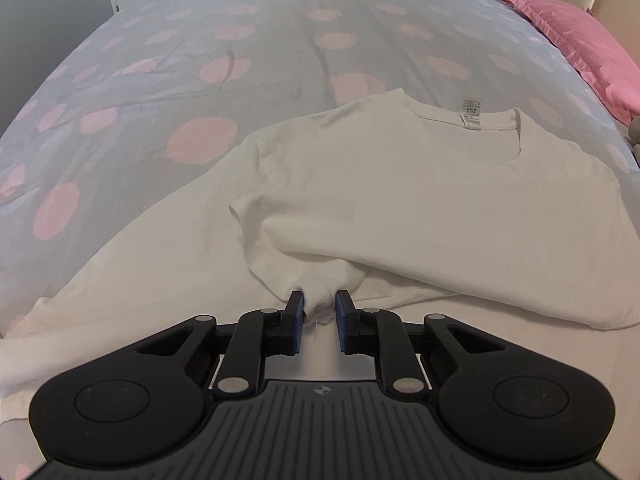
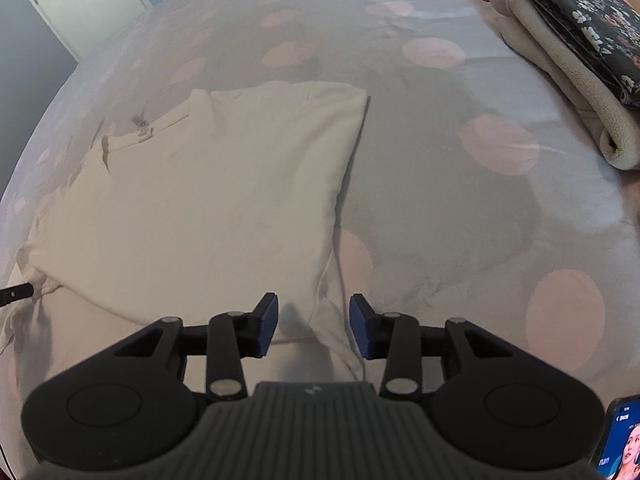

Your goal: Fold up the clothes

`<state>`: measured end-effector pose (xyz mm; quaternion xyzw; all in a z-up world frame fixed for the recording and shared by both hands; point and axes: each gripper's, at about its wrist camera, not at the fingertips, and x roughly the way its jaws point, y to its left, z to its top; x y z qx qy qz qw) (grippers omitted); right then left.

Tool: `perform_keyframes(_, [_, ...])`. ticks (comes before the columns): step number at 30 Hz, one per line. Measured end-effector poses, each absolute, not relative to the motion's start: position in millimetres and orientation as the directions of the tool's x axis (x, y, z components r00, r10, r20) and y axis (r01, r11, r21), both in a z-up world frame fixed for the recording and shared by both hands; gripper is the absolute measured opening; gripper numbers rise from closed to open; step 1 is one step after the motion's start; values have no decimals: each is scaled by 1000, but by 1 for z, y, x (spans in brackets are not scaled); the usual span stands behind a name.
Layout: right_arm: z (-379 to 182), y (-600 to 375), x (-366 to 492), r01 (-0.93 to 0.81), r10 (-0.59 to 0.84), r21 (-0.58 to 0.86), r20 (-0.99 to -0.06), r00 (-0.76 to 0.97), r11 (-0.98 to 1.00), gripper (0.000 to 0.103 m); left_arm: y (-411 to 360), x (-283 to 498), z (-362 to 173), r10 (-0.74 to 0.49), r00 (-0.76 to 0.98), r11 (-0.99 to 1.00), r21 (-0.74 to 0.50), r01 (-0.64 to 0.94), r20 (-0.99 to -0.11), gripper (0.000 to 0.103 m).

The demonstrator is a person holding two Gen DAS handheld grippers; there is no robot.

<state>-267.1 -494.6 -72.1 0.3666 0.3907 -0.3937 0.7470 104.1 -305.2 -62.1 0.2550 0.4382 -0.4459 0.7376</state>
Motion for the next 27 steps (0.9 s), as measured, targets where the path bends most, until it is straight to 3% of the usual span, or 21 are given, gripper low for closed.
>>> perform_keyframes(1, [-75,-494,-266,875,-299,231,-877,377,426,20,-305,104,-62,-435,219,475,-16,880,-873,13])
perform_keyframes(2, [-77,-495,-265,876,-297,223,-880,369,427,14,-305,103,-61,-436,219,476,-17,879,-873,13])
perform_keyframes(5, [-77,-497,-271,880,-303,244,-873,382,408,8,-304,103,-58,-444,210,471,-28,882,-871,10])
perform_keyframes(10, [-71,-513,-295,898,-310,299,-863,399,324,5,-296,110,-36,-485,145,433,-93,896,-862,8])
perform_keyframes(17, [-89,-524,-295,907,-245,301,-893,377,295,6,-286,129,-47,-378,52,443,-131,887,-924,8])
perform_keyframes(20, [-88,-528,-294,909,-225,299,-902,369,291,10,-286,130,-46,-385,58,450,-133,883,-921,8])
perform_keyframes(22, [-86,-530,-295,911,-217,298,-906,364,284,21,-286,131,-45,-390,61,454,-134,881,-919,12])
perform_keyframes(24, [-76,-532,-299,909,-230,317,-895,381,272,23,-286,132,-44,-394,65,458,-135,878,-917,15])
perform_keyframes(27, [-58,-542,-305,897,-277,355,-863,422,263,29,-286,133,-43,-401,71,465,-136,875,-913,27])
